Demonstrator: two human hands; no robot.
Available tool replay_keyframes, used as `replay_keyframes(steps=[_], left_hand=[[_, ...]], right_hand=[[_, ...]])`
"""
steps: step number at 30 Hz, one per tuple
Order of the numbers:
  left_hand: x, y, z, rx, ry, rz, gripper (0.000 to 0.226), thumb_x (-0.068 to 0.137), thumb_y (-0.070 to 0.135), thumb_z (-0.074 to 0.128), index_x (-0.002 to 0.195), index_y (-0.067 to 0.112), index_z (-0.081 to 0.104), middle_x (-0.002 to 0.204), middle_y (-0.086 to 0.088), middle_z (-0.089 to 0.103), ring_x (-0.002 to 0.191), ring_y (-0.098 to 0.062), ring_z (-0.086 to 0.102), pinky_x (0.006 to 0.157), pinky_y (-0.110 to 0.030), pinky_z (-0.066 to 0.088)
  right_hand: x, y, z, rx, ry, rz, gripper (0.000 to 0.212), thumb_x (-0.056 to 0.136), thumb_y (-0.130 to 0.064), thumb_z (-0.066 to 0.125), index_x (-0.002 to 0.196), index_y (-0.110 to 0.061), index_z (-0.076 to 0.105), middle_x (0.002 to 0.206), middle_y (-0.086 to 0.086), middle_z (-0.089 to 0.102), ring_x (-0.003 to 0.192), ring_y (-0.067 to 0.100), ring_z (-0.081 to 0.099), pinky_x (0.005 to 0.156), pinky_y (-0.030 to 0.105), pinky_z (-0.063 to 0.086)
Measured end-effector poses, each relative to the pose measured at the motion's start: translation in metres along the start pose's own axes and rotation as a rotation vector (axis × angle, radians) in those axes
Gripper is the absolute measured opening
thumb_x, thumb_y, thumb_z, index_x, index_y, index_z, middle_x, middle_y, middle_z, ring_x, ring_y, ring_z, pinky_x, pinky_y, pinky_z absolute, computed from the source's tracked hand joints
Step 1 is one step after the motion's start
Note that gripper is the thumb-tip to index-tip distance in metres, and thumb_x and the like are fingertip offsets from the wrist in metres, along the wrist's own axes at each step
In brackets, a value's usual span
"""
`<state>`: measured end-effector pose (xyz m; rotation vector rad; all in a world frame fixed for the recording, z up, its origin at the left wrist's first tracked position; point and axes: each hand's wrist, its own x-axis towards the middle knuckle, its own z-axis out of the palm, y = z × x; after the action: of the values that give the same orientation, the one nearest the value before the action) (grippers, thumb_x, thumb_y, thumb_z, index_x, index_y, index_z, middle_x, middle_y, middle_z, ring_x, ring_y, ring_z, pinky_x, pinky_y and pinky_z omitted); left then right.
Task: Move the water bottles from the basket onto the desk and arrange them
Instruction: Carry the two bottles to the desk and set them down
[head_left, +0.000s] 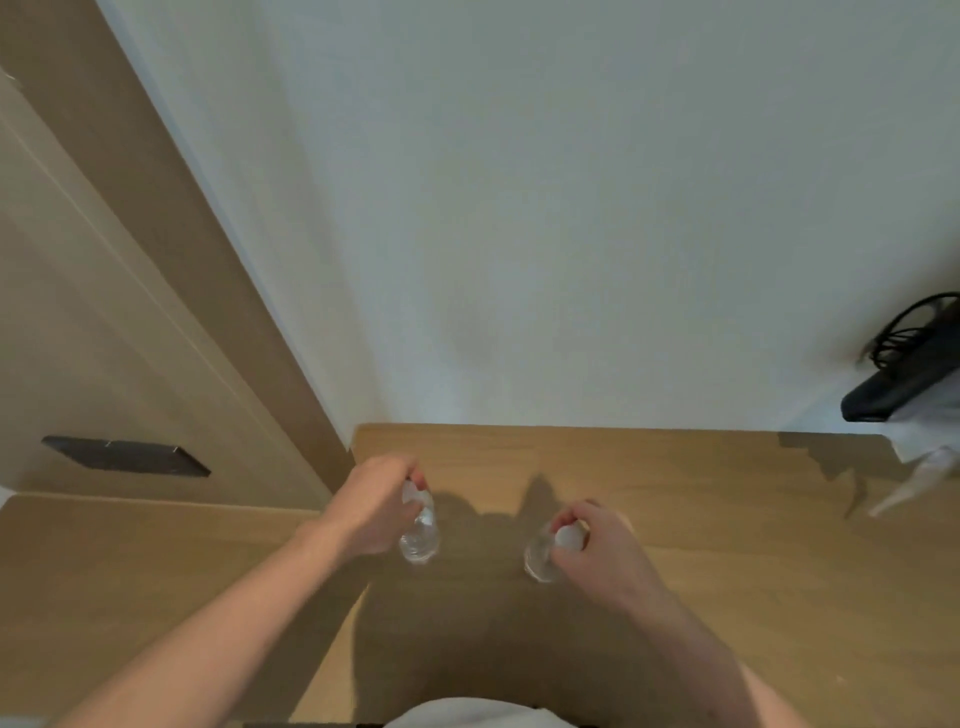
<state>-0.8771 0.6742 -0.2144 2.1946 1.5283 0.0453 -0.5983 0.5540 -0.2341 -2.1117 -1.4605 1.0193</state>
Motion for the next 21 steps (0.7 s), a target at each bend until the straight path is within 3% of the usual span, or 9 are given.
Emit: replay_keyframes(steps=[3, 6, 11, 14, 17, 19, 21], left_hand=[[-0.020, -0.005, 0.016, -0.031, 0.011, 0.016, 0.015, 0.092, 0.024, 0.068, 0.107, 0.025, 0.065, 0.109, 0.009, 0.064, 0.105, -0.016, 0.058, 0.081, -0.026, 0.036], [-0.032, -0.005, 0.023, -0.066, 0.011, 0.011, 0.017, 0.092, 0.024, 0.070, 0.108, 0.024, 0.065, 0.109, 0.007, 0.064, 0.104, -0.017, 0.058, 0.082, -0.028, 0.039], [-0.047, 0.010, 0.022, 0.051, -0.056, 0.020, 0.029, 0.091, 0.033, 0.072, 0.116, 0.025, 0.061, 0.116, 0.009, 0.058, 0.113, -0.017, 0.058, 0.088, -0.029, 0.042], [-0.063, 0.036, 0.006, 0.147, -0.072, -0.043, 0.047, 0.091, 0.044, 0.073, 0.131, 0.028, 0.055, 0.134, 0.008, 0.056, 0.116, -0.020, 0.061, 0.094, -0.034, 0.048], [-0.086, 0.080, -0.015, 0.247, 0.005, -0.087, 0.060, 0.091, 0.058, 0.067, 0.142, 0.033, 0.047, 0.147, 0.010, 0.050, 0.115, -0.022, 0.066, 0.091, -0.039, 0.054], [-0.101, 0.120, -0.023, 0.216, 0.094, -0.045, 0.060, 0.089, 0.063, 0.065, 0.139, 0.037, 0.048, 0.143, 0.012, 0.053, 0.106, -0.019, 0.069, 0.088, -0.040, 0.056], [-0.115, 0.171, -0.017, 0.124, 0.155, 0.062, 0.052, 0.087, 0.063, 0.066, 0.131, 0.039, 0.053, 0.128, 0.016, 0.060, 0.089, -0.010, 0.069, 0.082, -0.038, 0.055]], right_hand=[[-0.004, 0.002, -0.001, 0.015, 0.036, 0.021, 0.016, 0.084, -0.021, 0.072, 0.093, -0.034, 0.070, 0.105, -0.018, 0.059, 0.097, 0.005, 0.059, 0.082, 0.028, 0.053], [-0.006, 0.004, -0.003, 0.011, 0.048, 0.016, 0.024, 0.087, -0.028, 0.074, 0.109, -0.036, 0.071, 0.108, -0.022, 0.058, 0.091, 0.003, 0.062, 0.079, 0.025, 0.052], [-0.017, 0.006, -0.014, 0.016, 0.025, -0.006, 0.057, 0.085, -0.033, 0.077, 0.140, -0.034, 0.062, 0.129, -0.020, 0.057, 0.099, 0.007, 0.060, 0.099, 0.033, 0.053], [-0.041, 0.010, -0.031, 0.016, -0.003, -0.038, 0.064, 0.088, -0.035, 0.078, 0.147, -0.035, 0.055, 0.137, -0.015, 0.053, 0.092, 0.003, 0.061, 0.086, 0.023, 0.053], [-0.078, 0.031, -0.057, 0.005, 0.000, -0.071, 0.065, 0.093, -0.040, 0.074, 0.153, -0.035, 0.047, 0.141, -0.015, 0.049, 0.098, -0.004, 0.057, 0.077, 0.012, 0.051], [-0.109, 0.052, -0.080, 0.006, 0.022, -0.054, 0.067, 0.095, -0.038, 0.075, 0.155, -0.034, 0.046, 0.149, -0.014, 0.046, 0.099, -0.006, 0.055, 0.073, 0.001, 0.047], [-0.148, 0.080, -0.107, 0.040, 0.051, -0.021, 0.068, 0.096, -0.037, 0.075, 0.156, -0.035, 0.043, 0.153, -0.015, 0.043, 0.112, -0.004, 0.051, 0.080, 0.000, 0.043]])
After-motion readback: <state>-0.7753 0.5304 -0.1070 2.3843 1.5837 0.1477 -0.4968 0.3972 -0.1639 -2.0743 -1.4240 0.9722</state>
